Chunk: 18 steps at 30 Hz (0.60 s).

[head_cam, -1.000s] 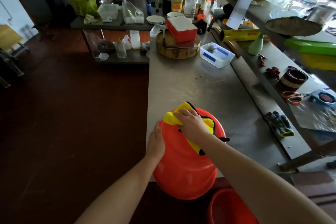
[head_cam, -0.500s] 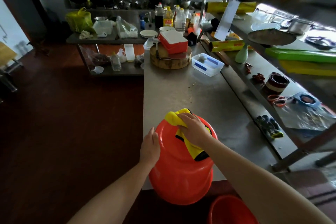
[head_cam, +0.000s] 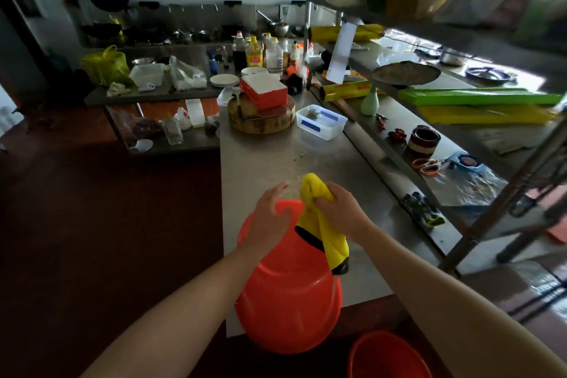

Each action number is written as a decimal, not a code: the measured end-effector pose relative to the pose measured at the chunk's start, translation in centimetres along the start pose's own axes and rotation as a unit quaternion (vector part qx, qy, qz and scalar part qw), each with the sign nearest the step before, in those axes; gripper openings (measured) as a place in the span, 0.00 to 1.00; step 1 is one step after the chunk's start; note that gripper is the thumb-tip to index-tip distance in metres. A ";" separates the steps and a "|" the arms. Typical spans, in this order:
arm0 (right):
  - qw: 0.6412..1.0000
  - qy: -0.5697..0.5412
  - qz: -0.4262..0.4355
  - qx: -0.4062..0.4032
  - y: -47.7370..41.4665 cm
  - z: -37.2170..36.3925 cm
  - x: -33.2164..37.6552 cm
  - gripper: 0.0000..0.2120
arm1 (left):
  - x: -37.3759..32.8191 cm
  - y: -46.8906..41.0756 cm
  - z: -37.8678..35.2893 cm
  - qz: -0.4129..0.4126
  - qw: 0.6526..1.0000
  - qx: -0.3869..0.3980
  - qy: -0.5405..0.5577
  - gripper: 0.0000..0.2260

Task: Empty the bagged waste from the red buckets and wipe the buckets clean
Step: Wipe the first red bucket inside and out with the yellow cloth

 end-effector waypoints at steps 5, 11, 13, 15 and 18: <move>0.994 -0.080 -0.056 0.044 2.0 4.0 -0.5 0.14 | -3.6 -2.5 -3.3 -0.066 0.992 0.106 -0.011 0.32; 0.980 -0.166 -0.070 0.090 3.7 7.6 -3.1 0.18 | -6.0 -3.0 -6.4 -0.132 0.966 0.217 -0.058 0.30; 0.976 -0.179 -0.070 0.100 4.0 8.4 -4.2 0.19 | -6.6 -2.8 -7.6 -0.140 0.959 0.227 -0.096 0.26; 0.981 -0.154 -0.060 0.097 4.3 9.2 -5.2 0.17 | -7.0 -2.5 -8.9 -0.121 0.957 0.239 -0.115 0.21; 0.990 -0.114 -0.045 0.067 4.8 10.2 -6.3 0.19 | -7.2 -1.6 -10.5 -0.086 0.960 0.247 -0.096 0.15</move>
Point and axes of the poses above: each hand's wrist, its own y-axis away from the middle knuckle, its own z-axis out of the back of the hand, x = y × z, the point moved 6 cm from there along -y, towards the middle knuckle, and after that the axes turned 3 degrees about -z, right-handed, at the moved point
